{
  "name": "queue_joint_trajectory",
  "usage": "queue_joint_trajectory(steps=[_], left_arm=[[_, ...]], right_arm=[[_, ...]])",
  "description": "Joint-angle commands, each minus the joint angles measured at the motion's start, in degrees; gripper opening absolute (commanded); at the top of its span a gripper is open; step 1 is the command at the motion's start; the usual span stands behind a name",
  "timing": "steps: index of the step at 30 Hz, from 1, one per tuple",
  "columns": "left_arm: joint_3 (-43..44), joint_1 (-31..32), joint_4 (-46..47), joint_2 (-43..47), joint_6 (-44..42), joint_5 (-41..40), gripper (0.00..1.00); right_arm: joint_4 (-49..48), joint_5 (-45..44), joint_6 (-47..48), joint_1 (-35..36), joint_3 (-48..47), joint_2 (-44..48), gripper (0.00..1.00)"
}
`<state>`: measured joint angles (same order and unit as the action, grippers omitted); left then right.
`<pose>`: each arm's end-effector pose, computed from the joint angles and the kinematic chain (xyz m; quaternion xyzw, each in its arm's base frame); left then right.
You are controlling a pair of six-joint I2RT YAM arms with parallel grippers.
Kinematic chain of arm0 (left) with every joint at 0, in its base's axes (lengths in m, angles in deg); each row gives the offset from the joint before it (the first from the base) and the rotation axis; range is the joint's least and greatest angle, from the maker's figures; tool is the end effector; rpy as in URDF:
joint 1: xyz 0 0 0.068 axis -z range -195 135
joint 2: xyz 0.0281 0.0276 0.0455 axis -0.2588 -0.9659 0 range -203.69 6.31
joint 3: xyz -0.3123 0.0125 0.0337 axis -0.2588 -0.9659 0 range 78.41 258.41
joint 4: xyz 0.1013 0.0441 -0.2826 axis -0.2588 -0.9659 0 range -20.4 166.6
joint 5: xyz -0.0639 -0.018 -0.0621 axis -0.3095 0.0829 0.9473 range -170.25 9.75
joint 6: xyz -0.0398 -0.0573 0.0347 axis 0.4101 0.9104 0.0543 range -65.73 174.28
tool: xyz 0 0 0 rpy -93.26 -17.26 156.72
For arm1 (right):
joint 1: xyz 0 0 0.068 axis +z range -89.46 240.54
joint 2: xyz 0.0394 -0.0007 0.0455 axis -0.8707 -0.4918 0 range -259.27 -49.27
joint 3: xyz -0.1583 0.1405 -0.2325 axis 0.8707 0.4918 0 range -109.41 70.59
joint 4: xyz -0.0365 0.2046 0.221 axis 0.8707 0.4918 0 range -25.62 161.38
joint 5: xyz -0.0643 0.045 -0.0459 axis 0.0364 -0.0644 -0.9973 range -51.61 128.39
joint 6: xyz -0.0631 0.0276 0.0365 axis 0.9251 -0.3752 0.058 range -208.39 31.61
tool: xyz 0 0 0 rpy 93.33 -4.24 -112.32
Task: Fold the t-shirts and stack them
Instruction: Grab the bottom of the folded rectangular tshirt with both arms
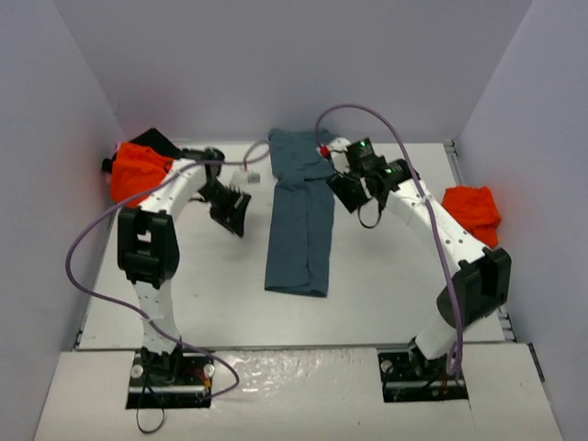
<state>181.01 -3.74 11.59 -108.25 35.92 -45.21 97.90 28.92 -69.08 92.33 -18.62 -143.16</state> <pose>0.4555 -0.1296 0.2662 0.2752 0.9073 -0.2918 0.1266 0.3829 0.2247 0.3695 -0.3541 0.8244 -0.0265 0.4408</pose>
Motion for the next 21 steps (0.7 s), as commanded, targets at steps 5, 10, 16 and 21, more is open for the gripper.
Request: queue_joint_trajectory(steps=[5, 10, 16, 21], left_arm=[[-9.98, 5.01, -7.73, 1.72, -2.22, 14.71, 0.36], [-15.91, 5.26, -4.8, 1.74, -0.34, 17.74, 0.35], [-19.62, 5.35, -0.94, 2.3, 0.88, 20.38, 0.35], [-17.68, 5.52, -2.53, -3.5, -0.16, 21.61, 0.34]], right_arm=[[8.73, 39.1, -5.73, -13.26, 15.26, -6.04, 0.56], [9.81, 48.52, -3.36, -15.57, 17.27, -10.86, 0.51], [12.37, 55.74, -0.59, -16.99, 15.6, -17.73, 0.54], [14.95, 60.82, 2.02, -17.0, 14.31, -22.98, 0.54]])
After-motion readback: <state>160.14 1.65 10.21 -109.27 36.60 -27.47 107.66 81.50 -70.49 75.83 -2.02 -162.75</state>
